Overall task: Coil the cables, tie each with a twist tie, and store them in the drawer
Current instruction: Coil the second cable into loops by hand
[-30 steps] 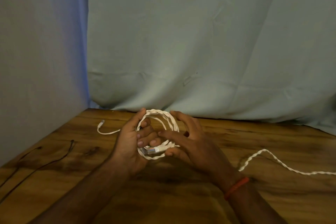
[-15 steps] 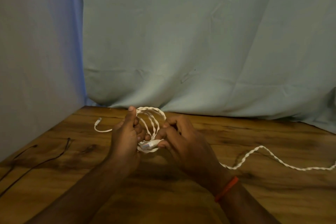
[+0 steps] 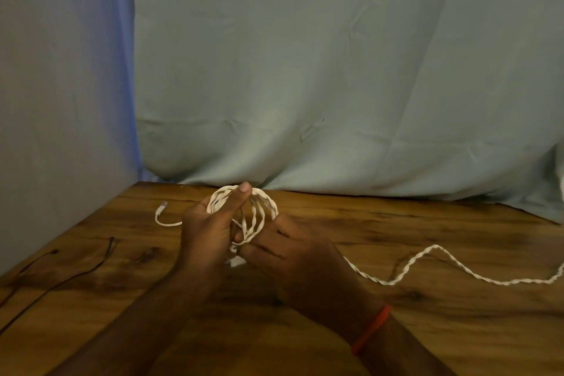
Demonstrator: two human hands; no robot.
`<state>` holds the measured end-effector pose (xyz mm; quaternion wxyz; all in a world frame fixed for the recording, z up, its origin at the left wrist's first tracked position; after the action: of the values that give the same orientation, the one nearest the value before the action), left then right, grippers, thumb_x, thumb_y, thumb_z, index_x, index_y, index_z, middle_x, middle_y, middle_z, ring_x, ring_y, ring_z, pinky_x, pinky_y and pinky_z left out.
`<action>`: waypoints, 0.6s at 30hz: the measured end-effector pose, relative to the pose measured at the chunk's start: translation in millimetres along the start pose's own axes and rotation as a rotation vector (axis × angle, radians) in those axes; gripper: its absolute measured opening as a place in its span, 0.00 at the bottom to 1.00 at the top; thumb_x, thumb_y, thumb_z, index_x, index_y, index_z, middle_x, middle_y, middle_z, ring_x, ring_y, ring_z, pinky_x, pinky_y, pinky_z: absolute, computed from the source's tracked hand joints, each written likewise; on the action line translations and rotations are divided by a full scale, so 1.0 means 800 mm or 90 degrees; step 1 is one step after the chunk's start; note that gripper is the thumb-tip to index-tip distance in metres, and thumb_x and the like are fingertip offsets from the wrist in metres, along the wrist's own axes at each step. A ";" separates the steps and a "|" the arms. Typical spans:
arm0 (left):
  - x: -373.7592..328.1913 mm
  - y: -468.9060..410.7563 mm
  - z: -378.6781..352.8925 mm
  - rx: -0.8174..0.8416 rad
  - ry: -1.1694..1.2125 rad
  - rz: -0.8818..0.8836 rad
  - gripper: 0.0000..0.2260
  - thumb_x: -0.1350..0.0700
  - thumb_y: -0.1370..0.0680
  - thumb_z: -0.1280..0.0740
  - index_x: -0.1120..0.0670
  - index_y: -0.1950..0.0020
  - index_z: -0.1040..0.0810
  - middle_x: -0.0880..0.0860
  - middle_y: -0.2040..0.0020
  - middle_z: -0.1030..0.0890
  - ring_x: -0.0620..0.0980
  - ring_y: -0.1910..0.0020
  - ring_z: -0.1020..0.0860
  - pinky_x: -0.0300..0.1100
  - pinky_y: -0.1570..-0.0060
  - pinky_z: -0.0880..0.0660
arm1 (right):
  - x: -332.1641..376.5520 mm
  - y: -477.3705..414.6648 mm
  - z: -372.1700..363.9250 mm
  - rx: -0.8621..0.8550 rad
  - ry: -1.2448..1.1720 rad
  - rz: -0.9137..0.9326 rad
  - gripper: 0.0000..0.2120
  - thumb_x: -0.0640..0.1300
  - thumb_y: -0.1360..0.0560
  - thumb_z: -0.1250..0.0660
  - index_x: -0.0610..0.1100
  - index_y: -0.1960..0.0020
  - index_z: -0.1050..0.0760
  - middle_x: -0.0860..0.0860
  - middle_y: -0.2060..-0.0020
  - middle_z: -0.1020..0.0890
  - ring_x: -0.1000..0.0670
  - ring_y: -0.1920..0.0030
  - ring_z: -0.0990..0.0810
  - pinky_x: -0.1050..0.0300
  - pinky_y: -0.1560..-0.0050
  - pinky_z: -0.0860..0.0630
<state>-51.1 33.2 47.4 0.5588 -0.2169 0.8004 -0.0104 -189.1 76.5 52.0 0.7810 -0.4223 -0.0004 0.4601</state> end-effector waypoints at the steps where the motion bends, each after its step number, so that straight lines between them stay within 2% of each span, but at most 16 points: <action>1: -0.004 0.000 0.000 -0.005 -0.002 -0.009 0.11 0.52 0.27 0.25 0.58 0.63 0.21 0.53 0.75 0.22 0.49 0.77 0.27 0.36 0.76 0.30 | 0.002 -0.002 0.003 -0.020 -0.020 -0.003 0.25 0.43 0.15 0.55 0.46 0.45 0.18 0.50 0.52 0.17 0.49 0.53 0.25 0.58 0.55 0.31; 4: -0.009 -0.004 0.003 -0.015 -0.010 0.000 0.12 0.52 0.27 0.25 0.60 0.56 0.17 0.66 0.64 0.18 0.57 0.66 0.21 0.39 0.70 0.25 | -0.004 -0.005 0.006 -0.056 -0.098 -0.048 0.18 0.46 0.15 0.47 0.44 0.45 0.19 0.50 0.52 0.17 0.49 0.54 0.25 0.56 0.57 0.29; 5: -0.011 -0.004 0.004 -0.017 -0.009 0.019 0.13 0.51 0.27 0.25 0.62 0.56 0.18 0.66 0.64 0.18 0.56 0.66 0.21 0.38 0.71 0.25 | -0.006 -0.005 0.006 -0.053 -0.124 -0.062 0.19 0.49 0.14 0.48 0.44 0.44 0.19 0.50 0.53 0.18 0.49 0.54 0.26 0.56 0.57 0.30; 6: -0.008 -0.005 0.005 -0.010 0.003 0.048 0.15 0.50 0.26 0.26 0.63 0.61 0.20 0.63 0.70 0.21 0.54 0.71 0.23 0.36 0.75 0.26 | -0.007 -0.004 0.005 -0.040 -0.136 -0.066 0.22 0.51 0.14 0.50 0.45 0.45 0.19 0.50 0.53 0.18 0.49 0.54 0.26 0.57 0.57 0.30; 8: 0.002 -0.005 0.003 0.032 0.092 0.163 0.21 0.46 0.25 0.28 0.58 0.70 0.29 0.54 0.79 0.32 0.49 0.80 0.29 0.38 0.79 0.27 | -0.013 0.000 0.001 -0.007 -0.127 -0.058 0.24 0.54 0.14 0.53 0.46 0.45 0.19 0.51 0.54 0.18 0.50 0.54 0.27 0.56 0.60 0.30; 10: 0.010 -0.009 0.002 0.074 0.188 0.263 0.26 0.41 0.24 0.32 0.54 0.76 0.32 0.50 0.81 0.36 0.47 0.81 0.30 0.39 0.78 0.26 | -0.022 0.006 -0.003 -0.008 -0.106 -0.054 0.19 0.51 0.14 0.48 0.48 0.46 0.19 0.52 0.55 0.18 0.50 0.52 0.26 0.55 0.62 0.28; 12: 0.015 -0.018 0.003 0.113 0.292 0.327 0.24 0.39 0.24 0.35 0.53 0.74 0.29 0.48 0.78 0.33 0.44 0.80 0.30 0.36 0.75 0.26 | -0.029 0.010 -0.004 -0.033 -0.071 -0.051 0.11 0.47 0.17 0.40 0.48 0.47 0.19 0.52 0.51 0.18 0.49 0.48 0.26 0.56 0.57 0.27; 14: 0.015 -0.024 0.003 0.135 0.369 0.363 0.20 0.38 0.26 0.33 0.52 0.67 0.29 0.48 0.73 0.32 0.44 0.74 0.31 0.36 0.68 0.24 | -0.031 0.011 -0.007 -0.038 -0.027 -0.050 0.09 0.48 0.18 0.37 0.49 0.47 0.19 0.47 0.41 0.19 0.47 0.42 0.25 0.56 0.53 0.25; 16: 0.008 -0.021 -0.001 0.168 0.378 0.358 0.20 0.38 0.26 0.34 0.51 0.68 0.32 0.48 0.75 0.37 0.42 0.76 0.37 0.33 0.68 0.30 | -0.030 0.010 -0.010 -0.023 -0.001 -0.040 0.08 0.50 0.18 0.36 0.49 0.48 0.19 0.45 0.36 0.21 0.45 0.41 0.24 0.54 0.57 0.23; 18: -0.001 -0.013 -0.007 0.195 0.368 0.341 0.23 0.38 0.24 0.36 0.50 0.72 0.36 0.46 0.79 0.42 0.41 0.81 0.42 0.31 0.73 0.36 | -0.029 0.009 -0.012 0.006 0.023 -0.015 0.09 0.51 0.18 0.36 0.50 0.50 0.19 0.47 0.37 0.20 0.47 0.43 0.24 0.55 0.61 0.24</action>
<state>-52.5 23.1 52.8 0.3199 0.0963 0.9415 -0.0440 -203.5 55.1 50.0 0.7882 -0.4269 0.0106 0.4431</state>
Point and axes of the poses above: each hand's wrist, its own y-axis away from the middle knuckle, its own z-axis out of the back of the hand, x = y × z, the point moved 3 cm from there along -y, towards the middle knuckle
